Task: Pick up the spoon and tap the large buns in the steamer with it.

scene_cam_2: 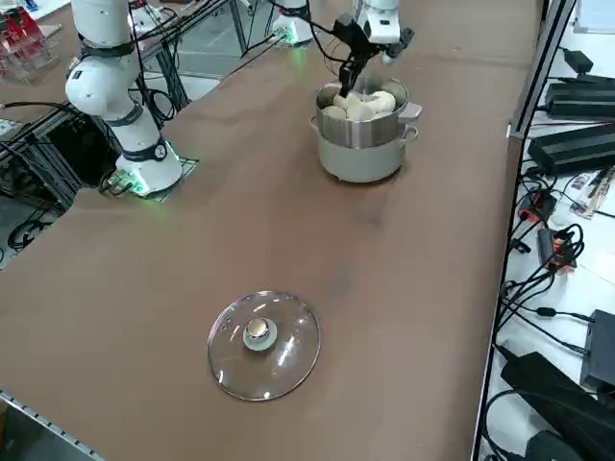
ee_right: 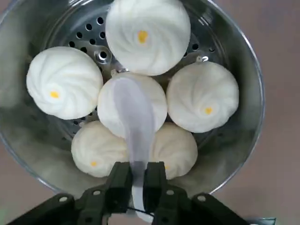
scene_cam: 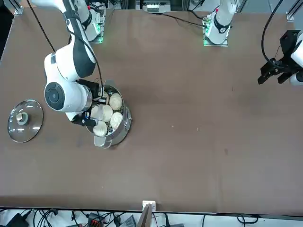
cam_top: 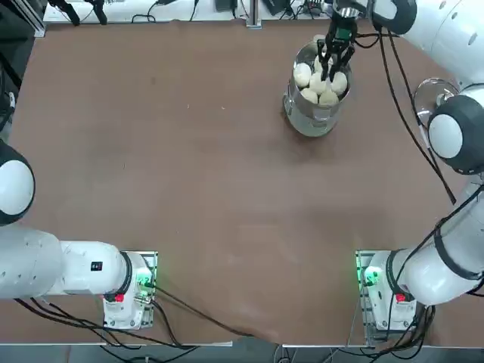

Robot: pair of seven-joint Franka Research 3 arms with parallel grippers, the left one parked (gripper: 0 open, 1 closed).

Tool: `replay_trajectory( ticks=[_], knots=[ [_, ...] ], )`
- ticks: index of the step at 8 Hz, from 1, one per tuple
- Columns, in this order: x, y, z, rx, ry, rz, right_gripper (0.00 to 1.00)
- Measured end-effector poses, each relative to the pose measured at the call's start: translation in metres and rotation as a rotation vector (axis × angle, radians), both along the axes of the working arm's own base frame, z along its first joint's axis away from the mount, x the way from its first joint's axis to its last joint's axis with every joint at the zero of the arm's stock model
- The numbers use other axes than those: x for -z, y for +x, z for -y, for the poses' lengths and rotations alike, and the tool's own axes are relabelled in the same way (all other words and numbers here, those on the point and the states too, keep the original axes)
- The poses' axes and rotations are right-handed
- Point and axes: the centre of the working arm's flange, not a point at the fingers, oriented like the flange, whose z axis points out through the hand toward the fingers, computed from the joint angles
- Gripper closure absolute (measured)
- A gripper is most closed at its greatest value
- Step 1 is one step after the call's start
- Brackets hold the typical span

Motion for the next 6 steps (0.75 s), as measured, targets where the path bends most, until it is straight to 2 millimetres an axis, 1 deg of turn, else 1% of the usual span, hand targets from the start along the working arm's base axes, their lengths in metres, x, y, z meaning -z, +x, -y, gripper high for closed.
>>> replay_trajectory(
  ticks=[2, 5, 6],
  knots=[
    [0.015, 0.004, 0.003, 0.008, -0.008, -0.013, 0.83],
    [0.039, 0.008, 0.003, 0.011, -0.016, -0.032, 0.84],
    [0.043, 0.008, 0.002, 0.012, -0.017, -0.036, 0.86]
  ],
)
